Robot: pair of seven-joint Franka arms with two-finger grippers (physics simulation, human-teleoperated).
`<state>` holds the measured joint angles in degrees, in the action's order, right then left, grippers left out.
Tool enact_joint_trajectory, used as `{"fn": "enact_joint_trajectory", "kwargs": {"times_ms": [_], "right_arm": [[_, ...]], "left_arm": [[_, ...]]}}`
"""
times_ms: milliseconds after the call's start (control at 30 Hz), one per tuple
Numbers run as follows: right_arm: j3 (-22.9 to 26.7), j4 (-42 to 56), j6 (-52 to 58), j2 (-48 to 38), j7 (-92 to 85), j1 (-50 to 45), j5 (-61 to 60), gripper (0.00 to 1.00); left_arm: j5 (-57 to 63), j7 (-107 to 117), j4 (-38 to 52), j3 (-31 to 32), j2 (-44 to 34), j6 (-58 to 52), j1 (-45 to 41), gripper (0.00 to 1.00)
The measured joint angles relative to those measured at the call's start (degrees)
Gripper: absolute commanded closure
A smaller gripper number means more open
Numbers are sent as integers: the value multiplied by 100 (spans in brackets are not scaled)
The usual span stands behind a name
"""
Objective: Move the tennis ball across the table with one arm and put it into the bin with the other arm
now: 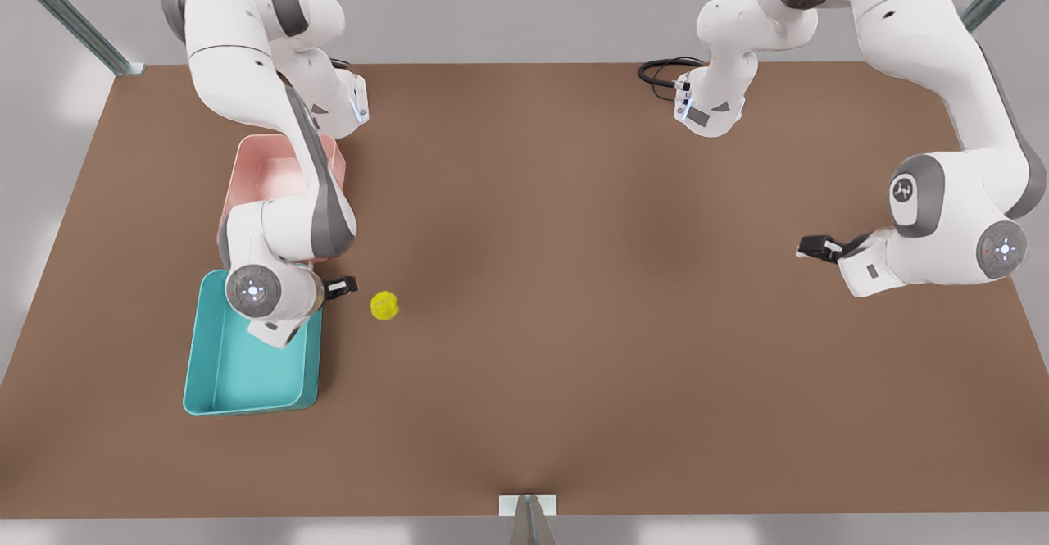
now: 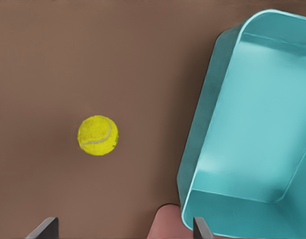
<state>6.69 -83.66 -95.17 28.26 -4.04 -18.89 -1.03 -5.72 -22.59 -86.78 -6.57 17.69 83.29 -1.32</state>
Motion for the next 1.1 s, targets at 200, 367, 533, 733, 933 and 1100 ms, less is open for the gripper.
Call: {"fn": "enact_joint_trajectory", "kwargs": {"times_ms": [200,367,533,733,933,1100], "right_arm": [[2,-76,-566,243,335,-128,35,0],[3,-303,-792,491,513,-328,112,0],[-4,-608,-861,558,-5,-470,246,0],[-9,-2370,-1791,-339,-1410,-875,578,0],[-2,-3645,-3055,-860,-3114,-843,810,0],[44,-3928,-3739,-896,-4305,-733,847,0]], "left_arm": [[56,805,44,7,46,-365,18,0],[78,1299,75,7,73,-474,18,0],[84,1674,80,7,112,-521,18,0],[85,2011,80,7,127,-549,15,0],[84,2252,77,10,102,-518,79,0],[93,2396,88,493,-163,-270,68,0]]}}
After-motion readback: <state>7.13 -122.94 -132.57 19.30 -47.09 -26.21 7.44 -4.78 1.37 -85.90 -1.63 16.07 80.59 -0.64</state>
